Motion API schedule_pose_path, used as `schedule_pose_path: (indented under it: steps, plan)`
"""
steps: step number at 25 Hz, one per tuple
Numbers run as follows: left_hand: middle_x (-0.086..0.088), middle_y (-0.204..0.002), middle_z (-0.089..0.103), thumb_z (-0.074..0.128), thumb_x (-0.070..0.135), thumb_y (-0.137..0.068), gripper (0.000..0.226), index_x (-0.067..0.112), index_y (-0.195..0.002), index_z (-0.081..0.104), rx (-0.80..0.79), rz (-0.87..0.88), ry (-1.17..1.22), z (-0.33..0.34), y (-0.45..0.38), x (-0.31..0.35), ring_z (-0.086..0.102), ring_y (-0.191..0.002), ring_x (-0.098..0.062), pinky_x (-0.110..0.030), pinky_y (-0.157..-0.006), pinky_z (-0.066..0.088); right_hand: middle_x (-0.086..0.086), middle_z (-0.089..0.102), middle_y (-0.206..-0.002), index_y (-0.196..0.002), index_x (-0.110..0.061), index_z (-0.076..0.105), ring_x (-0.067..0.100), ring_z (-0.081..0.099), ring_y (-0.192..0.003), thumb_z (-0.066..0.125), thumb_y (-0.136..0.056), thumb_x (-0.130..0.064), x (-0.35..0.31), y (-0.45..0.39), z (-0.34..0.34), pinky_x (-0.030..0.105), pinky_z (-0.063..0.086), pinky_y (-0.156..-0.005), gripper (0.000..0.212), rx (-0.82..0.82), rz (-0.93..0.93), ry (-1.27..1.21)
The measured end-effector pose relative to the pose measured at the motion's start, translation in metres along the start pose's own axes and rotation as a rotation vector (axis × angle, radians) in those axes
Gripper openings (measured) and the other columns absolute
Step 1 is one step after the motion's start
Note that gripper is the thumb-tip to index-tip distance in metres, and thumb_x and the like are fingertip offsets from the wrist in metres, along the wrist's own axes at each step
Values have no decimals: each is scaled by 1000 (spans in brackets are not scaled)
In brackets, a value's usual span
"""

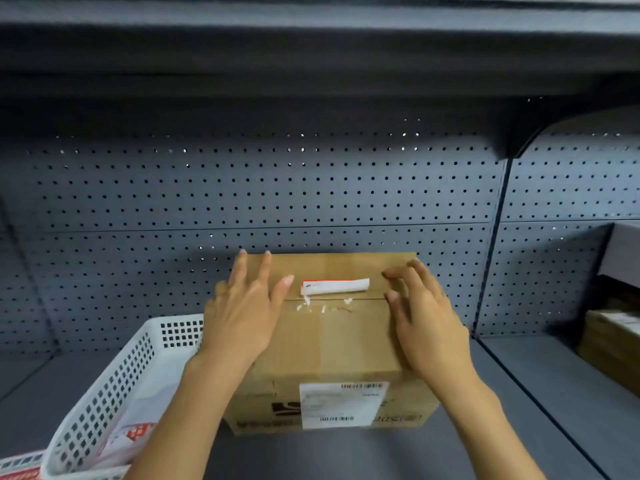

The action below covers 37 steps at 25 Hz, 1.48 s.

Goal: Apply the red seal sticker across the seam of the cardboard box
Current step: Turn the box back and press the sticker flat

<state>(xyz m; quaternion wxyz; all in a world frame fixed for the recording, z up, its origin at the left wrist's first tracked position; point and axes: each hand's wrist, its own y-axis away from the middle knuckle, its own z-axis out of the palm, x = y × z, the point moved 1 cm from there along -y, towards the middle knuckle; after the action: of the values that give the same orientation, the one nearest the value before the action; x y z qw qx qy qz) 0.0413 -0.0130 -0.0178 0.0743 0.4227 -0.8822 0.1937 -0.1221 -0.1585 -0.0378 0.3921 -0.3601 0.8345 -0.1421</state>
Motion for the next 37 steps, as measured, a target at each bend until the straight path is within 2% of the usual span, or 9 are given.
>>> schedule_pose_path:
  steps: [3, 7, 12, 16, 21, 27, 31, 34, 37]
  plan:
    - [2, -168, 9, 14, 51, -100, 57, 34, -155, 14, -10, 114, -9, 11, -21, -3, 2, -155, -31, -51, -122, 9, -7, 49, -145, -133, -31, 50, 27, 32, -144, 40, -95, -2, 2, -21, 15, 52, 30, -114, 49, -81, -146, 140]
    - [17, -163, 18, 26, 28, -105, 46, 44, -149, 26, -138, 436, 134, 10, -26, 1, 7, -153, -11, -37, -124, -1, -2, 56, -144, -140, -39, 45, 25, 41, -141, 33, -69, 18, -1, -41, 18, 46, 33, -113, 92, -302, -276, 114]
    - [31, -154, 30, 30, 15, -105, 51, 50, -140, 43, -243, 520, 264, 10, -29, -3, 15, -152, -6, -40, -125, 5, -17, 71, -119, -114, -38, 71, 9, 64, -115, 38, -64, 21, 5, -46, 18, 34, 52, -92, 84, -272, -362, -75]
    - [40, -143, 38, 34, 8, -103, 54, 50, -131, 54, -272, 520, 363, 9, -29, -5, 18, -147, 0, -31, -122, 8, -15, 74, -115, -106, -34, 77, 3, 64, -115, 45, -69, 20, 2, -41, 14, 26, 51, -97, 73, -234, -385, -118]
    - [32, -135, 56, 41, 6, -99, 53, 50, -113, 67, -212, 525, 447, 12, -35, -8, 32, -144, 0, -36, -125, 10, -11, 75, -115, -106, -32, 77, 10, 65, -116, 42, -72, 10, 0, -41, 16, 38, 53, -96, 65, -219, -445, -47]
    - [21, -107, 77, 45, 4, -95, 50, 41, -89, 79, -176, 449, 615, 8, -40, -11, 70, -109, -21, -50, -105, 47, -9, 77, -109, -99, -32, 77, 14, 69, -101, 41, -78, -6, -2, -40, 19, 39, 55, -86, 49, -203, -431, -2]
    - [18, -138, 59, 45, 15, -99, 43, 43, -127, 62, -168, 457, 596, 6, -42, -5, 55, -130, -15, -49, -114, 38, -2, 77, -95, -102, -27, 72, 22, 68, -81, 48, -87, -8, -1, -47, 20, 38, 54, -75, 34, -91, -349, -60]
    - [21, -161, 14, 28, 46, -102, 51, 43, -152, 18, -242, 459, 210, 12, -44, 5, 4, -150, -2, -41, -124, 4, 2, 71, -121, -135, -31, 54, 25, 64, -110, 40, -96, -26, -3, -51, 26, 41, 48, -95, 42, -182, -350, 89]
    - [23, -160, -3, 11, 56, -100, 56, 43, -153, 1, -335, 383, -11, 19, -47, 7, -10, -149, -3, -39, -122, -7, -8, 43, -155, -150, -29, 34, 13, 33, -145, 25, -102, -40, -4, -55, 31, 41, 18, -121, 51, -368, -326, 277]
